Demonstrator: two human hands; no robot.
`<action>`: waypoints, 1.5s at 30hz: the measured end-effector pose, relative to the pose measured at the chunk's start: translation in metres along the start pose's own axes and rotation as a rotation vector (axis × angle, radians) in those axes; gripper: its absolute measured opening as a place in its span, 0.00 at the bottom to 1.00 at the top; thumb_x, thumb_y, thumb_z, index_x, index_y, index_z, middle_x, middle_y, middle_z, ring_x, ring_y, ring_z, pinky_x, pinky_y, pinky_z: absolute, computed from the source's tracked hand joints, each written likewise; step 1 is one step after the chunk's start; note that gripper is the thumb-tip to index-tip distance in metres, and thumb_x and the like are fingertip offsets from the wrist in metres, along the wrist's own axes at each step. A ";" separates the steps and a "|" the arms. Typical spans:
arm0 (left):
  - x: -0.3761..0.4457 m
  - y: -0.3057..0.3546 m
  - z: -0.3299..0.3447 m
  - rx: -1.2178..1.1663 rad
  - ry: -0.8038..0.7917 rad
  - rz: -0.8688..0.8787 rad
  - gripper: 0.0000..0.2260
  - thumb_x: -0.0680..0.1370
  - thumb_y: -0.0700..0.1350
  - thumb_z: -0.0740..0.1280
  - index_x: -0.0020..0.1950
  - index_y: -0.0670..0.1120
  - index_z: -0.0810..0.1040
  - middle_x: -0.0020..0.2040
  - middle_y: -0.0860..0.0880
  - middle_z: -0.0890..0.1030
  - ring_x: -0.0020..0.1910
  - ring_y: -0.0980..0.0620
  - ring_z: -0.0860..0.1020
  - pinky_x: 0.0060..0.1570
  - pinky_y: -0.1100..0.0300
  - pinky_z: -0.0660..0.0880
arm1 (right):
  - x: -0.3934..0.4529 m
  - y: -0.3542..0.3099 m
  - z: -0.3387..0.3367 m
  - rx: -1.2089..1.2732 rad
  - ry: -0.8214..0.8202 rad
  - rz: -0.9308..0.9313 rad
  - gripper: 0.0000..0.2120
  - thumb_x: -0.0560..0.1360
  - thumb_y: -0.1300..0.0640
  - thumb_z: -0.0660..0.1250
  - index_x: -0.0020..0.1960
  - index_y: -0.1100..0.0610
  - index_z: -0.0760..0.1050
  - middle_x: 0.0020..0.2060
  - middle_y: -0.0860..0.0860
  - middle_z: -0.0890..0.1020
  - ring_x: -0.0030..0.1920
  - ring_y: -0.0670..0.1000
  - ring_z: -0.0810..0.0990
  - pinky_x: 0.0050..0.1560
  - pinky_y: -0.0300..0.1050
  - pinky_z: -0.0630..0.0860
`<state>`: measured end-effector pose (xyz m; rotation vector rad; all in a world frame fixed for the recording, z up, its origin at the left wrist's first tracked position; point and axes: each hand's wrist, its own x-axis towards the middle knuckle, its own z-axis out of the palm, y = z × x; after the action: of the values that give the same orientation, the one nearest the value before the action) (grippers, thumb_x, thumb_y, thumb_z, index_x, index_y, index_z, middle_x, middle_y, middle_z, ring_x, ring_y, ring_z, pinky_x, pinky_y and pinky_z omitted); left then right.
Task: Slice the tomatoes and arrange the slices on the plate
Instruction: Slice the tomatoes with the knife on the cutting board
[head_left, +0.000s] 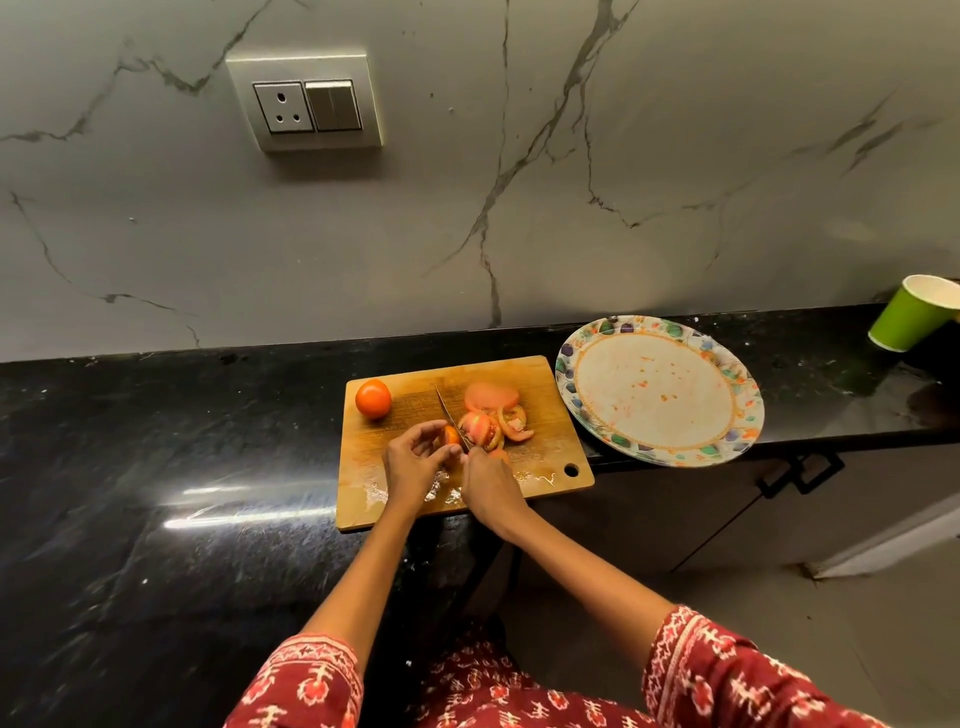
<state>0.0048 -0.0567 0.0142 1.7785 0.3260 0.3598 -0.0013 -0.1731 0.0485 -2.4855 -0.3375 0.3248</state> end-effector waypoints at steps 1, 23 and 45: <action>-0.001 0.000 0.000 0.003 0.003 0.003 0.17 0.67 0.31 0.73 0.55 0.39 0.78 0.49 0.47 0.80 0.49 0.55 0.78 0.47 0.72 0.76 | 0.002 -0.001 -0.001 -0.015 0.009 -0.008 0.16 0.83 0.57 0.50 0.57 0.66 0.71 0.50 0.62 0.79 0.54 0.60 0.76 0.44 0.46 0.66; -0.001 -0.003 -0.007 -0.037 0.054 -0.011 0.17 0.69 0.31 0.71 0.57 0.39 0.78 0.51 0.46 0.80 0.52 0.51 0.79 0.51 0.68 0.76 | -0.005 0.002 0.010 0.026 -0.052 0.006 0.14 0.83 0.57 0.51 0.56 0.65 0.71 0.47 0.60 0.78 0.49 0.60 0.78 0.39 0.46 0.66; 0.004 0.001 -0.007 0.008 0.047 -0.006 0.16 0.70 0.32 0.70 0.58 0.37 0.77 0.53 0.42 0.80 0.53 0.50 0.78 0.47 0.71 0.76 | -0.002 0.006 0.013 -0.035 -0.079 0.004 0.13 0.82 0.58 0.53 0.57 0.65 0.70 0.51 0.60 0.78 0.52 0.60 0.78 0.43 0.50 0.71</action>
<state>0.0054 -0.0491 0.0168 1.7782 0.3665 0.3976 -0.0064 -0.1720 0.0351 -2.5120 -0.3741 0.4233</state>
